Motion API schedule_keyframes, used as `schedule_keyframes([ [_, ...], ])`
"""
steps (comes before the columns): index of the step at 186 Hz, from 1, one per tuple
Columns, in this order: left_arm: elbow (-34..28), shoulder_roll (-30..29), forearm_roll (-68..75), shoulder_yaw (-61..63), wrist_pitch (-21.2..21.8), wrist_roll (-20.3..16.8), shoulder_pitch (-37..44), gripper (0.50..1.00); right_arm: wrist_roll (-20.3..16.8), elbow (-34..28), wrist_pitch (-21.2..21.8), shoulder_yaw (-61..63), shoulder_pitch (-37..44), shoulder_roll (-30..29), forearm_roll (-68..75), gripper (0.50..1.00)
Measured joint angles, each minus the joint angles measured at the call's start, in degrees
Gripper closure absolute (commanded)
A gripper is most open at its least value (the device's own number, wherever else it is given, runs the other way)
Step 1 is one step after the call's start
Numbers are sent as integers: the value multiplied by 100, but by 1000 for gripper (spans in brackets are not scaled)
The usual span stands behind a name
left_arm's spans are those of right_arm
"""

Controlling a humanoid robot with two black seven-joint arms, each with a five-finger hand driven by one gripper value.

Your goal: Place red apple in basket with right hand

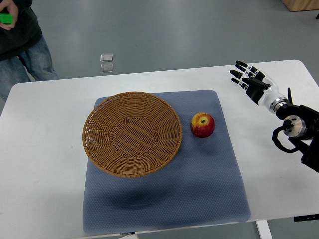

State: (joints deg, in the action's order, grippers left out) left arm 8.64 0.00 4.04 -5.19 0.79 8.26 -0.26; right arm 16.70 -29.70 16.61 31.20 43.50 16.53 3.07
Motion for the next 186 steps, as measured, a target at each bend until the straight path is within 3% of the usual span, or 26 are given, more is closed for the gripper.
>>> schedule_keyframes([
  [186,-22,0,0,-5,27,0,9,500,84,-5,306,1,18,62,0,581],
])
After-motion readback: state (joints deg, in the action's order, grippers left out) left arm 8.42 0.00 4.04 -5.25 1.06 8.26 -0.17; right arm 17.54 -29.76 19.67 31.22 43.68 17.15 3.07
